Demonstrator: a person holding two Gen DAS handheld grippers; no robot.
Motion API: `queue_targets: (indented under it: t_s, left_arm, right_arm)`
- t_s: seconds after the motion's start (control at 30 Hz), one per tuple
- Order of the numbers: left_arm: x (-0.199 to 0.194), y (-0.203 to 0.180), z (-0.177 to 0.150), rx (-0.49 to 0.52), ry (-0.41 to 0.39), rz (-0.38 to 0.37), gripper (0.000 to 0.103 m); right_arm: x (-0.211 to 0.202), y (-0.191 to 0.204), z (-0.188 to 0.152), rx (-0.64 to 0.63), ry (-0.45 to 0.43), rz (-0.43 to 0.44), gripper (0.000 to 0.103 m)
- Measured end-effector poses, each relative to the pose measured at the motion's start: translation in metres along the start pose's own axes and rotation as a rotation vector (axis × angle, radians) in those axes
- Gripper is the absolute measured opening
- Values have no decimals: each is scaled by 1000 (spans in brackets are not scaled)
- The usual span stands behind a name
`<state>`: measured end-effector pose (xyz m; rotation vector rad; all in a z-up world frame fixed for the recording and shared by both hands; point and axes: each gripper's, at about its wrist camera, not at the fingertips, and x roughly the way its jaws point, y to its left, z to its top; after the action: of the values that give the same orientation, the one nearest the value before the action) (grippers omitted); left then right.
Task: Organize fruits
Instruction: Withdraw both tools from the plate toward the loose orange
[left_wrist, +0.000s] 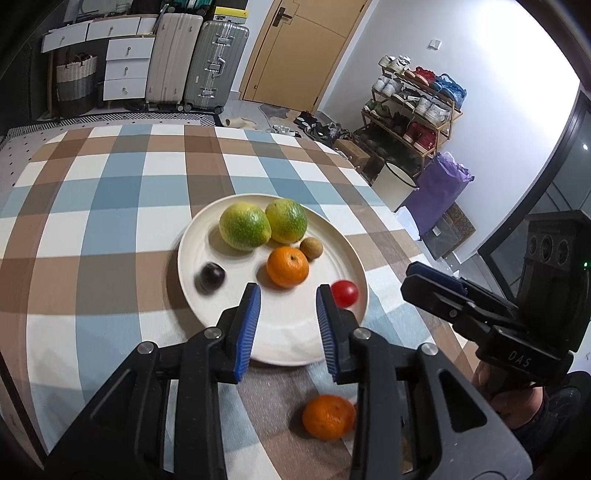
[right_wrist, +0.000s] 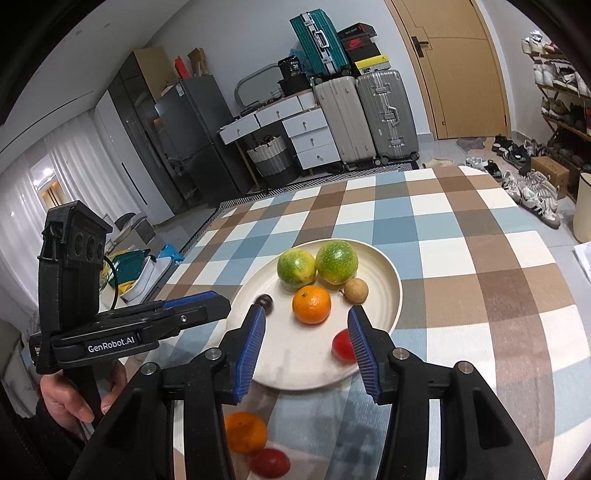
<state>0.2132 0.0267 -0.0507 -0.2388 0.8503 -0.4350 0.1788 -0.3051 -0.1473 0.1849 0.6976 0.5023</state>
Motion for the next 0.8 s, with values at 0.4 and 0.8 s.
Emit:
queue_targets:
  t_s: [0.4,0.8]
  left_arm:
    - [-29,-18,-30,23,-37,30,55]
    - [-46,-23,-57,25,-35,74,84]
  right_arm:
    - [-29,17,-21,-28,-37,-4,54]
    - [-54,32,-47,-67,-69,-21,77]
